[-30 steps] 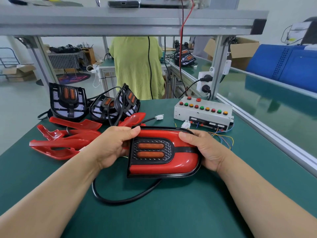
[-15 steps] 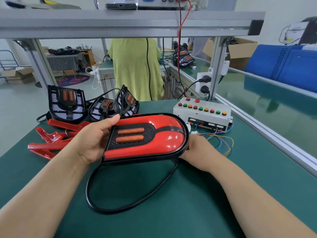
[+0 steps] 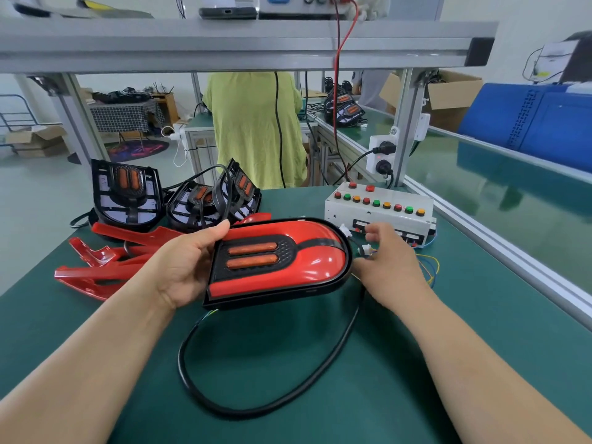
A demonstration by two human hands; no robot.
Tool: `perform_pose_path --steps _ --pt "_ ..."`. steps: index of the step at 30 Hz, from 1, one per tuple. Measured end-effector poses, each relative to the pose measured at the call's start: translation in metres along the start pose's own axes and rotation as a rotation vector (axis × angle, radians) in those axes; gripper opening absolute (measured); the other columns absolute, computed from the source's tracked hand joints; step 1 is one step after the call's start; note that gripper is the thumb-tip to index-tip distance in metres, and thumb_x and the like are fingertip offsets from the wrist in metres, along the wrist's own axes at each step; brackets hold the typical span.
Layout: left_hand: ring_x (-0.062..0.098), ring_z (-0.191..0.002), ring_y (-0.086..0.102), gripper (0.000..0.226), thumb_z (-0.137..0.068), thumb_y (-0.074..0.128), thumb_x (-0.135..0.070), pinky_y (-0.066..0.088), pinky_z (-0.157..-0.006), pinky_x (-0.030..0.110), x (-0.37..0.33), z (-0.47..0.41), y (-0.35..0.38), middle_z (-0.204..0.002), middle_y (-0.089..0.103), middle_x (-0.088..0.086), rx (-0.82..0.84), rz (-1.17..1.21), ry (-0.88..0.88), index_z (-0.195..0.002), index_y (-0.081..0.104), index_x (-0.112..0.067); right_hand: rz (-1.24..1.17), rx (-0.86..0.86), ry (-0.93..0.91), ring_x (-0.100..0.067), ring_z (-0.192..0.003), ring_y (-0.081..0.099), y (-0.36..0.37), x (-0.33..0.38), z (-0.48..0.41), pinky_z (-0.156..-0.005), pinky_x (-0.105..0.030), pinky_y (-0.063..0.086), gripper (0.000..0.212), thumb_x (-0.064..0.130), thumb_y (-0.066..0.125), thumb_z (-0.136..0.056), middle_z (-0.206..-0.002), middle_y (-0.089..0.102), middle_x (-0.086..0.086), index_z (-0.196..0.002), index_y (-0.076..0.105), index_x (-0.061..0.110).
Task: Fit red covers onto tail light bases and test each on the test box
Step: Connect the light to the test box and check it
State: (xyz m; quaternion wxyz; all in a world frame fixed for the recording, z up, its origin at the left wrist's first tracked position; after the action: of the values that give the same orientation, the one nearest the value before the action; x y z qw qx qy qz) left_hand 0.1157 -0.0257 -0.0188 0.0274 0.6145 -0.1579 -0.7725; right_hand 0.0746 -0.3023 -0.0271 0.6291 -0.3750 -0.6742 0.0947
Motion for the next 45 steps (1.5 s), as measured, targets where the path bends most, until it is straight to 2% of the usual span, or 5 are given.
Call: perform_pose_path --steps 13,20,28,34,45 --pt "0.028 -0.086 0.075 0.041 -0.099 0.048 -0.027 0.061 -0.058 0.038 0.003 0.000 -0.002 -0.104 0.075 0.018 -0.015 0.014 -0.033 -0.088 0.081 -0.005 -1.031 -0.183 0.386 -0.005 -0.055 0.059 -0.040 -0.037 -0.022 -0.038 -0.013 0.038 0.043 -0.016 0.033 -0.088 -0.095 0.067 -0.010 -0.113 0.060 0.007" --pt "0.040 -0.122 0.059 0.060 -0.076 0.064 -0.034 0.045 -0.105 0.055 0.011 0.006 0.003 -0.125 0.066 0.023 0.021 -0.240 -0.119 -0.124 0.064 0.001 -0.929 -0.183 0.307 -0.004 -0.048 0.043 -0.043 -0.042 -0.026 -0.037 -0.014 0.029 0.011 0.007 0.057 -0.097 -0.082 0.067 -0.005 -0.096 0.067 0.012" --pt "0.021 -0.077 0.069 0.040 -0.087 0.068 -0.029 0.059 -0.059 0.026 0.017 0.006 0.024 -0.102 0.075 0.018 0.087 -0.431 -0.060 -0.109 0.070 0.004 -0.901 -0.006 0.146 -0.007 -0.056 0.062 -0.036 -0.016 -0.017 -0.047 -0.015 0.048 0.017 -0.001 0.057 -0.095 -0.071 0.073 -0.003 -0.100 0.069 0.011" --pt "-0.006 -0.073 0.063 0.023 -0.088 0.066 -0.052 0.045 -0.068 0.016 -0.019 0.003 0.029 -0.079 0.070 -0.020 -0.214 -1.070 0.377 -0.081 0.075 -0.032 -0.712 0.077 0.070 -0.003 -0.059 0.066 -0.023 -0.008 -0.016 -0.054 -0.013 0.051 0.029 -0.005 0.049 -0.098 -0.066 0.073 0.004 -0.091 0.066 0.017" --pt "-0.002 -0.063 0.057 0.009 -0.092 0.068 -0.022 0.044 -0.059 0.013 -0.009 -0.038 0.108 -0.083 0.074 -0.007 0.216 -0.649 0.317 -0.099 0.072 -0.027 -0.677 0.243 -0.043 -0.006 -0.078 0.071 -0.006 0.003 -0.012 -0.067 -0.013 0.052 0.023 -0.003 0.055 -0.095 -0.082 0.077 0.001 -0.101 0.069 0.015"
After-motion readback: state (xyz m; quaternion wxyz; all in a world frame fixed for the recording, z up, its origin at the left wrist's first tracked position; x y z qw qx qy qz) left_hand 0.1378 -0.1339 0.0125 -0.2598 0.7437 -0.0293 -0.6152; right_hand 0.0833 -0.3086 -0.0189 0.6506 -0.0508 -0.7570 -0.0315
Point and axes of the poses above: each hand's wrist, its own z-axis away from the middle knuckle, its own y-axis out of the palm, x = y × z, the point moved 6 cm from there along -z, towards the middle knuckle
